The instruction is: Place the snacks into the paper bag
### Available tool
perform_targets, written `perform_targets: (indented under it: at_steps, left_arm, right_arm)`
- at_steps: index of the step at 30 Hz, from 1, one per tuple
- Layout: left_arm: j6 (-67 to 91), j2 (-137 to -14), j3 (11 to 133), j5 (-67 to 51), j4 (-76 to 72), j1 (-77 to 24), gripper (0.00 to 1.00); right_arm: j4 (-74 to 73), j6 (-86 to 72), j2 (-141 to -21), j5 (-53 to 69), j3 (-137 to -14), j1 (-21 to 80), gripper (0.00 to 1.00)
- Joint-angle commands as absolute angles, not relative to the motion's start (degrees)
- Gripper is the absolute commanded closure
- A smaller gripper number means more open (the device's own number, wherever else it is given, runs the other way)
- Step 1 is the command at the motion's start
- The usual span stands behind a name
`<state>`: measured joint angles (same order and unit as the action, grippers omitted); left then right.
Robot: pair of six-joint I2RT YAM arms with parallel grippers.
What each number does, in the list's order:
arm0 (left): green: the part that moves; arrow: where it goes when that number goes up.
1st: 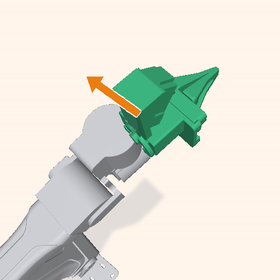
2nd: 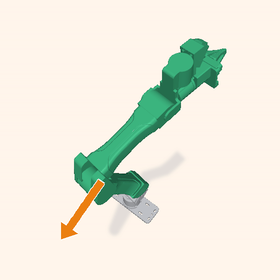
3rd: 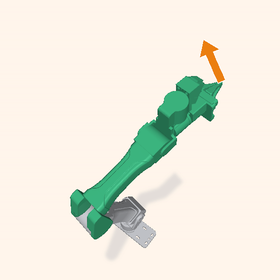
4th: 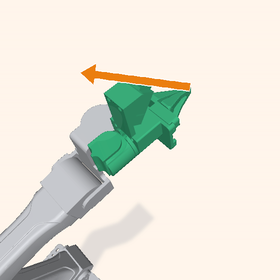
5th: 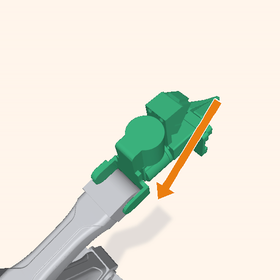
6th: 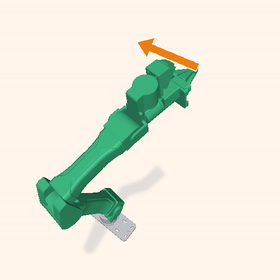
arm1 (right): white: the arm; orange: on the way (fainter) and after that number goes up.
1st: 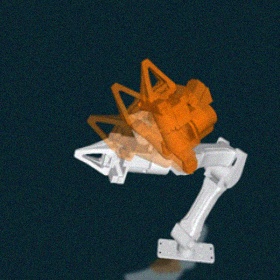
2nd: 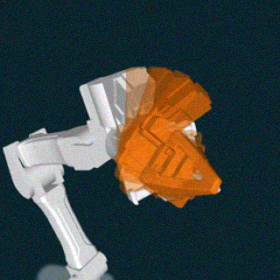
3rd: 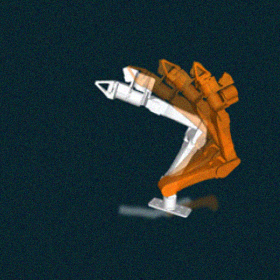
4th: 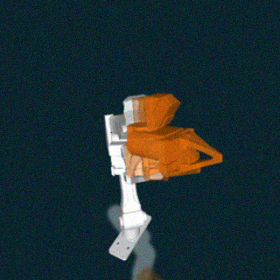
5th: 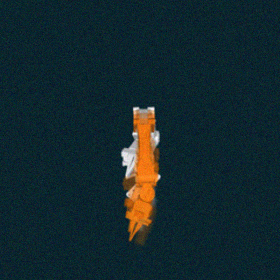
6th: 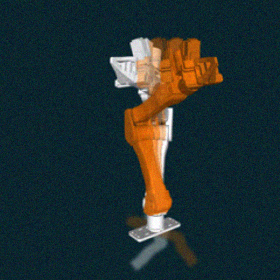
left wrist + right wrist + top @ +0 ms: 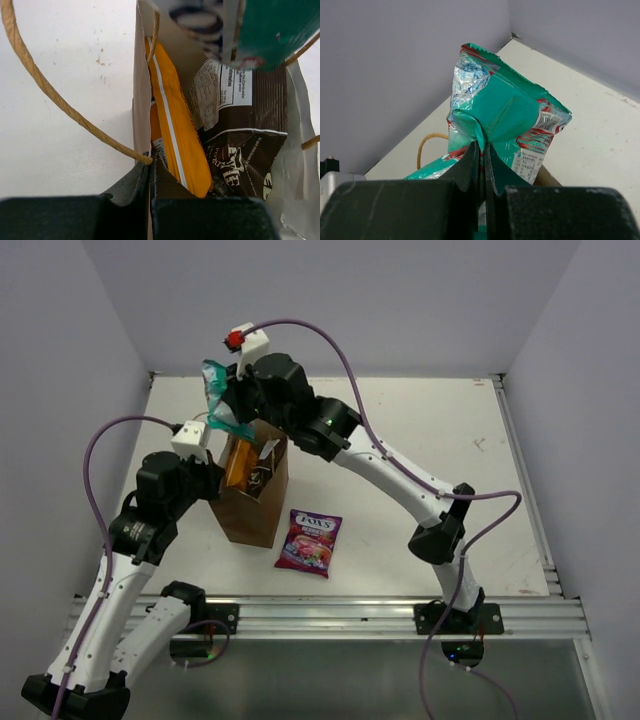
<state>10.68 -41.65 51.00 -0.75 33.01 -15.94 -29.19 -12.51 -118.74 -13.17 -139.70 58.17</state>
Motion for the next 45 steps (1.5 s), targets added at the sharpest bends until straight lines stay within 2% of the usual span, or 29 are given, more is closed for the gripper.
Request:
perform_targets:
  at_steps: [1,7,10,23,25,26,27,30,34,38,42,43,45]
  left_arm:
    - [9.84,-41.04,51.86,-0.62,34.36,-16.52,1.00]
    - [9.84,-41.31,51.77,-0.61,34.19,-16.52,1.00]
    - [9.67,-41.40,51.77,-0.88,34.10,-16.52,1.00]
    - [9.49,-40.78,51.77,-1.05,34.10,-16.61,1.00]
    - [9.40,-40.69,51.77,-1.05,34.10,-16.52,1.00]
    - [9.32,-40.69,51.85,-0.97,34.19,-16.52,1.00]
    - [9.23,-40.61,51.86,-0.71,34.28,-16.52,1.00]
    - [8.88,-40.52,51.94,-0.53,34.45,-16.52,1.00]
    - [8.70,-40.61,51.94,-0.61,34.37,-16.61,1.00]
    - [8.79,-40.69,51.86,-0.53,34.37,-16.61,1.00]
    - [8.88,-40.96,51.86,-0.27,34.19,-16.61,1.00]
    - [8.88,-40.96,51.77,-0.26,34.10,-16.61,1.00]
    - [8.79,-41.31,51.77,-0.26,34.10,-16.61,1.00]
  right_arm:
    - [-25.04,-17.22,-111.10,-9.50,-133.19,58.62,1.00]
    - [-22.24,-23.02,-102.31,-7.74,-112.11,61.17,1.00]
    - [-21.45,-25.48,-100.11,-7.91,-105.58,62.49,1.00]
    - [-25.49,-27.25,-107.66,-7.03,-106.87,66.00,1.00]
    - [-26.71,-26.98,-108.45,-7.64,-107.83,66.18,0.72]
    - [-27.07,-26.46,-108.63,-9.13,-108.10,66.18,0.65]
    - [-27.16,-25.76,-108.37,-10.01,-108.28,66.18,0.48]
    - [-29.35,-20.76,-107.40,-16.23,-112.31,66.18,0.21]
    - [-38.91,-13.02,-106.70,-25.47,-127.83,66.18,0.18]
    - [-40.78,-11.16,-99.33,-29.35,-128.86,66.27,0.16]
    - [-42.54,-14.75,-89.32,-31.99,-111.76,66.27,0.16]
    - [-42.10,-17.38,-85.82,-31.04,-100.66,66.27,0.16]
    - [-40.53,-20.64,-82.72,-28.84,-89.44,66.27,0.16]
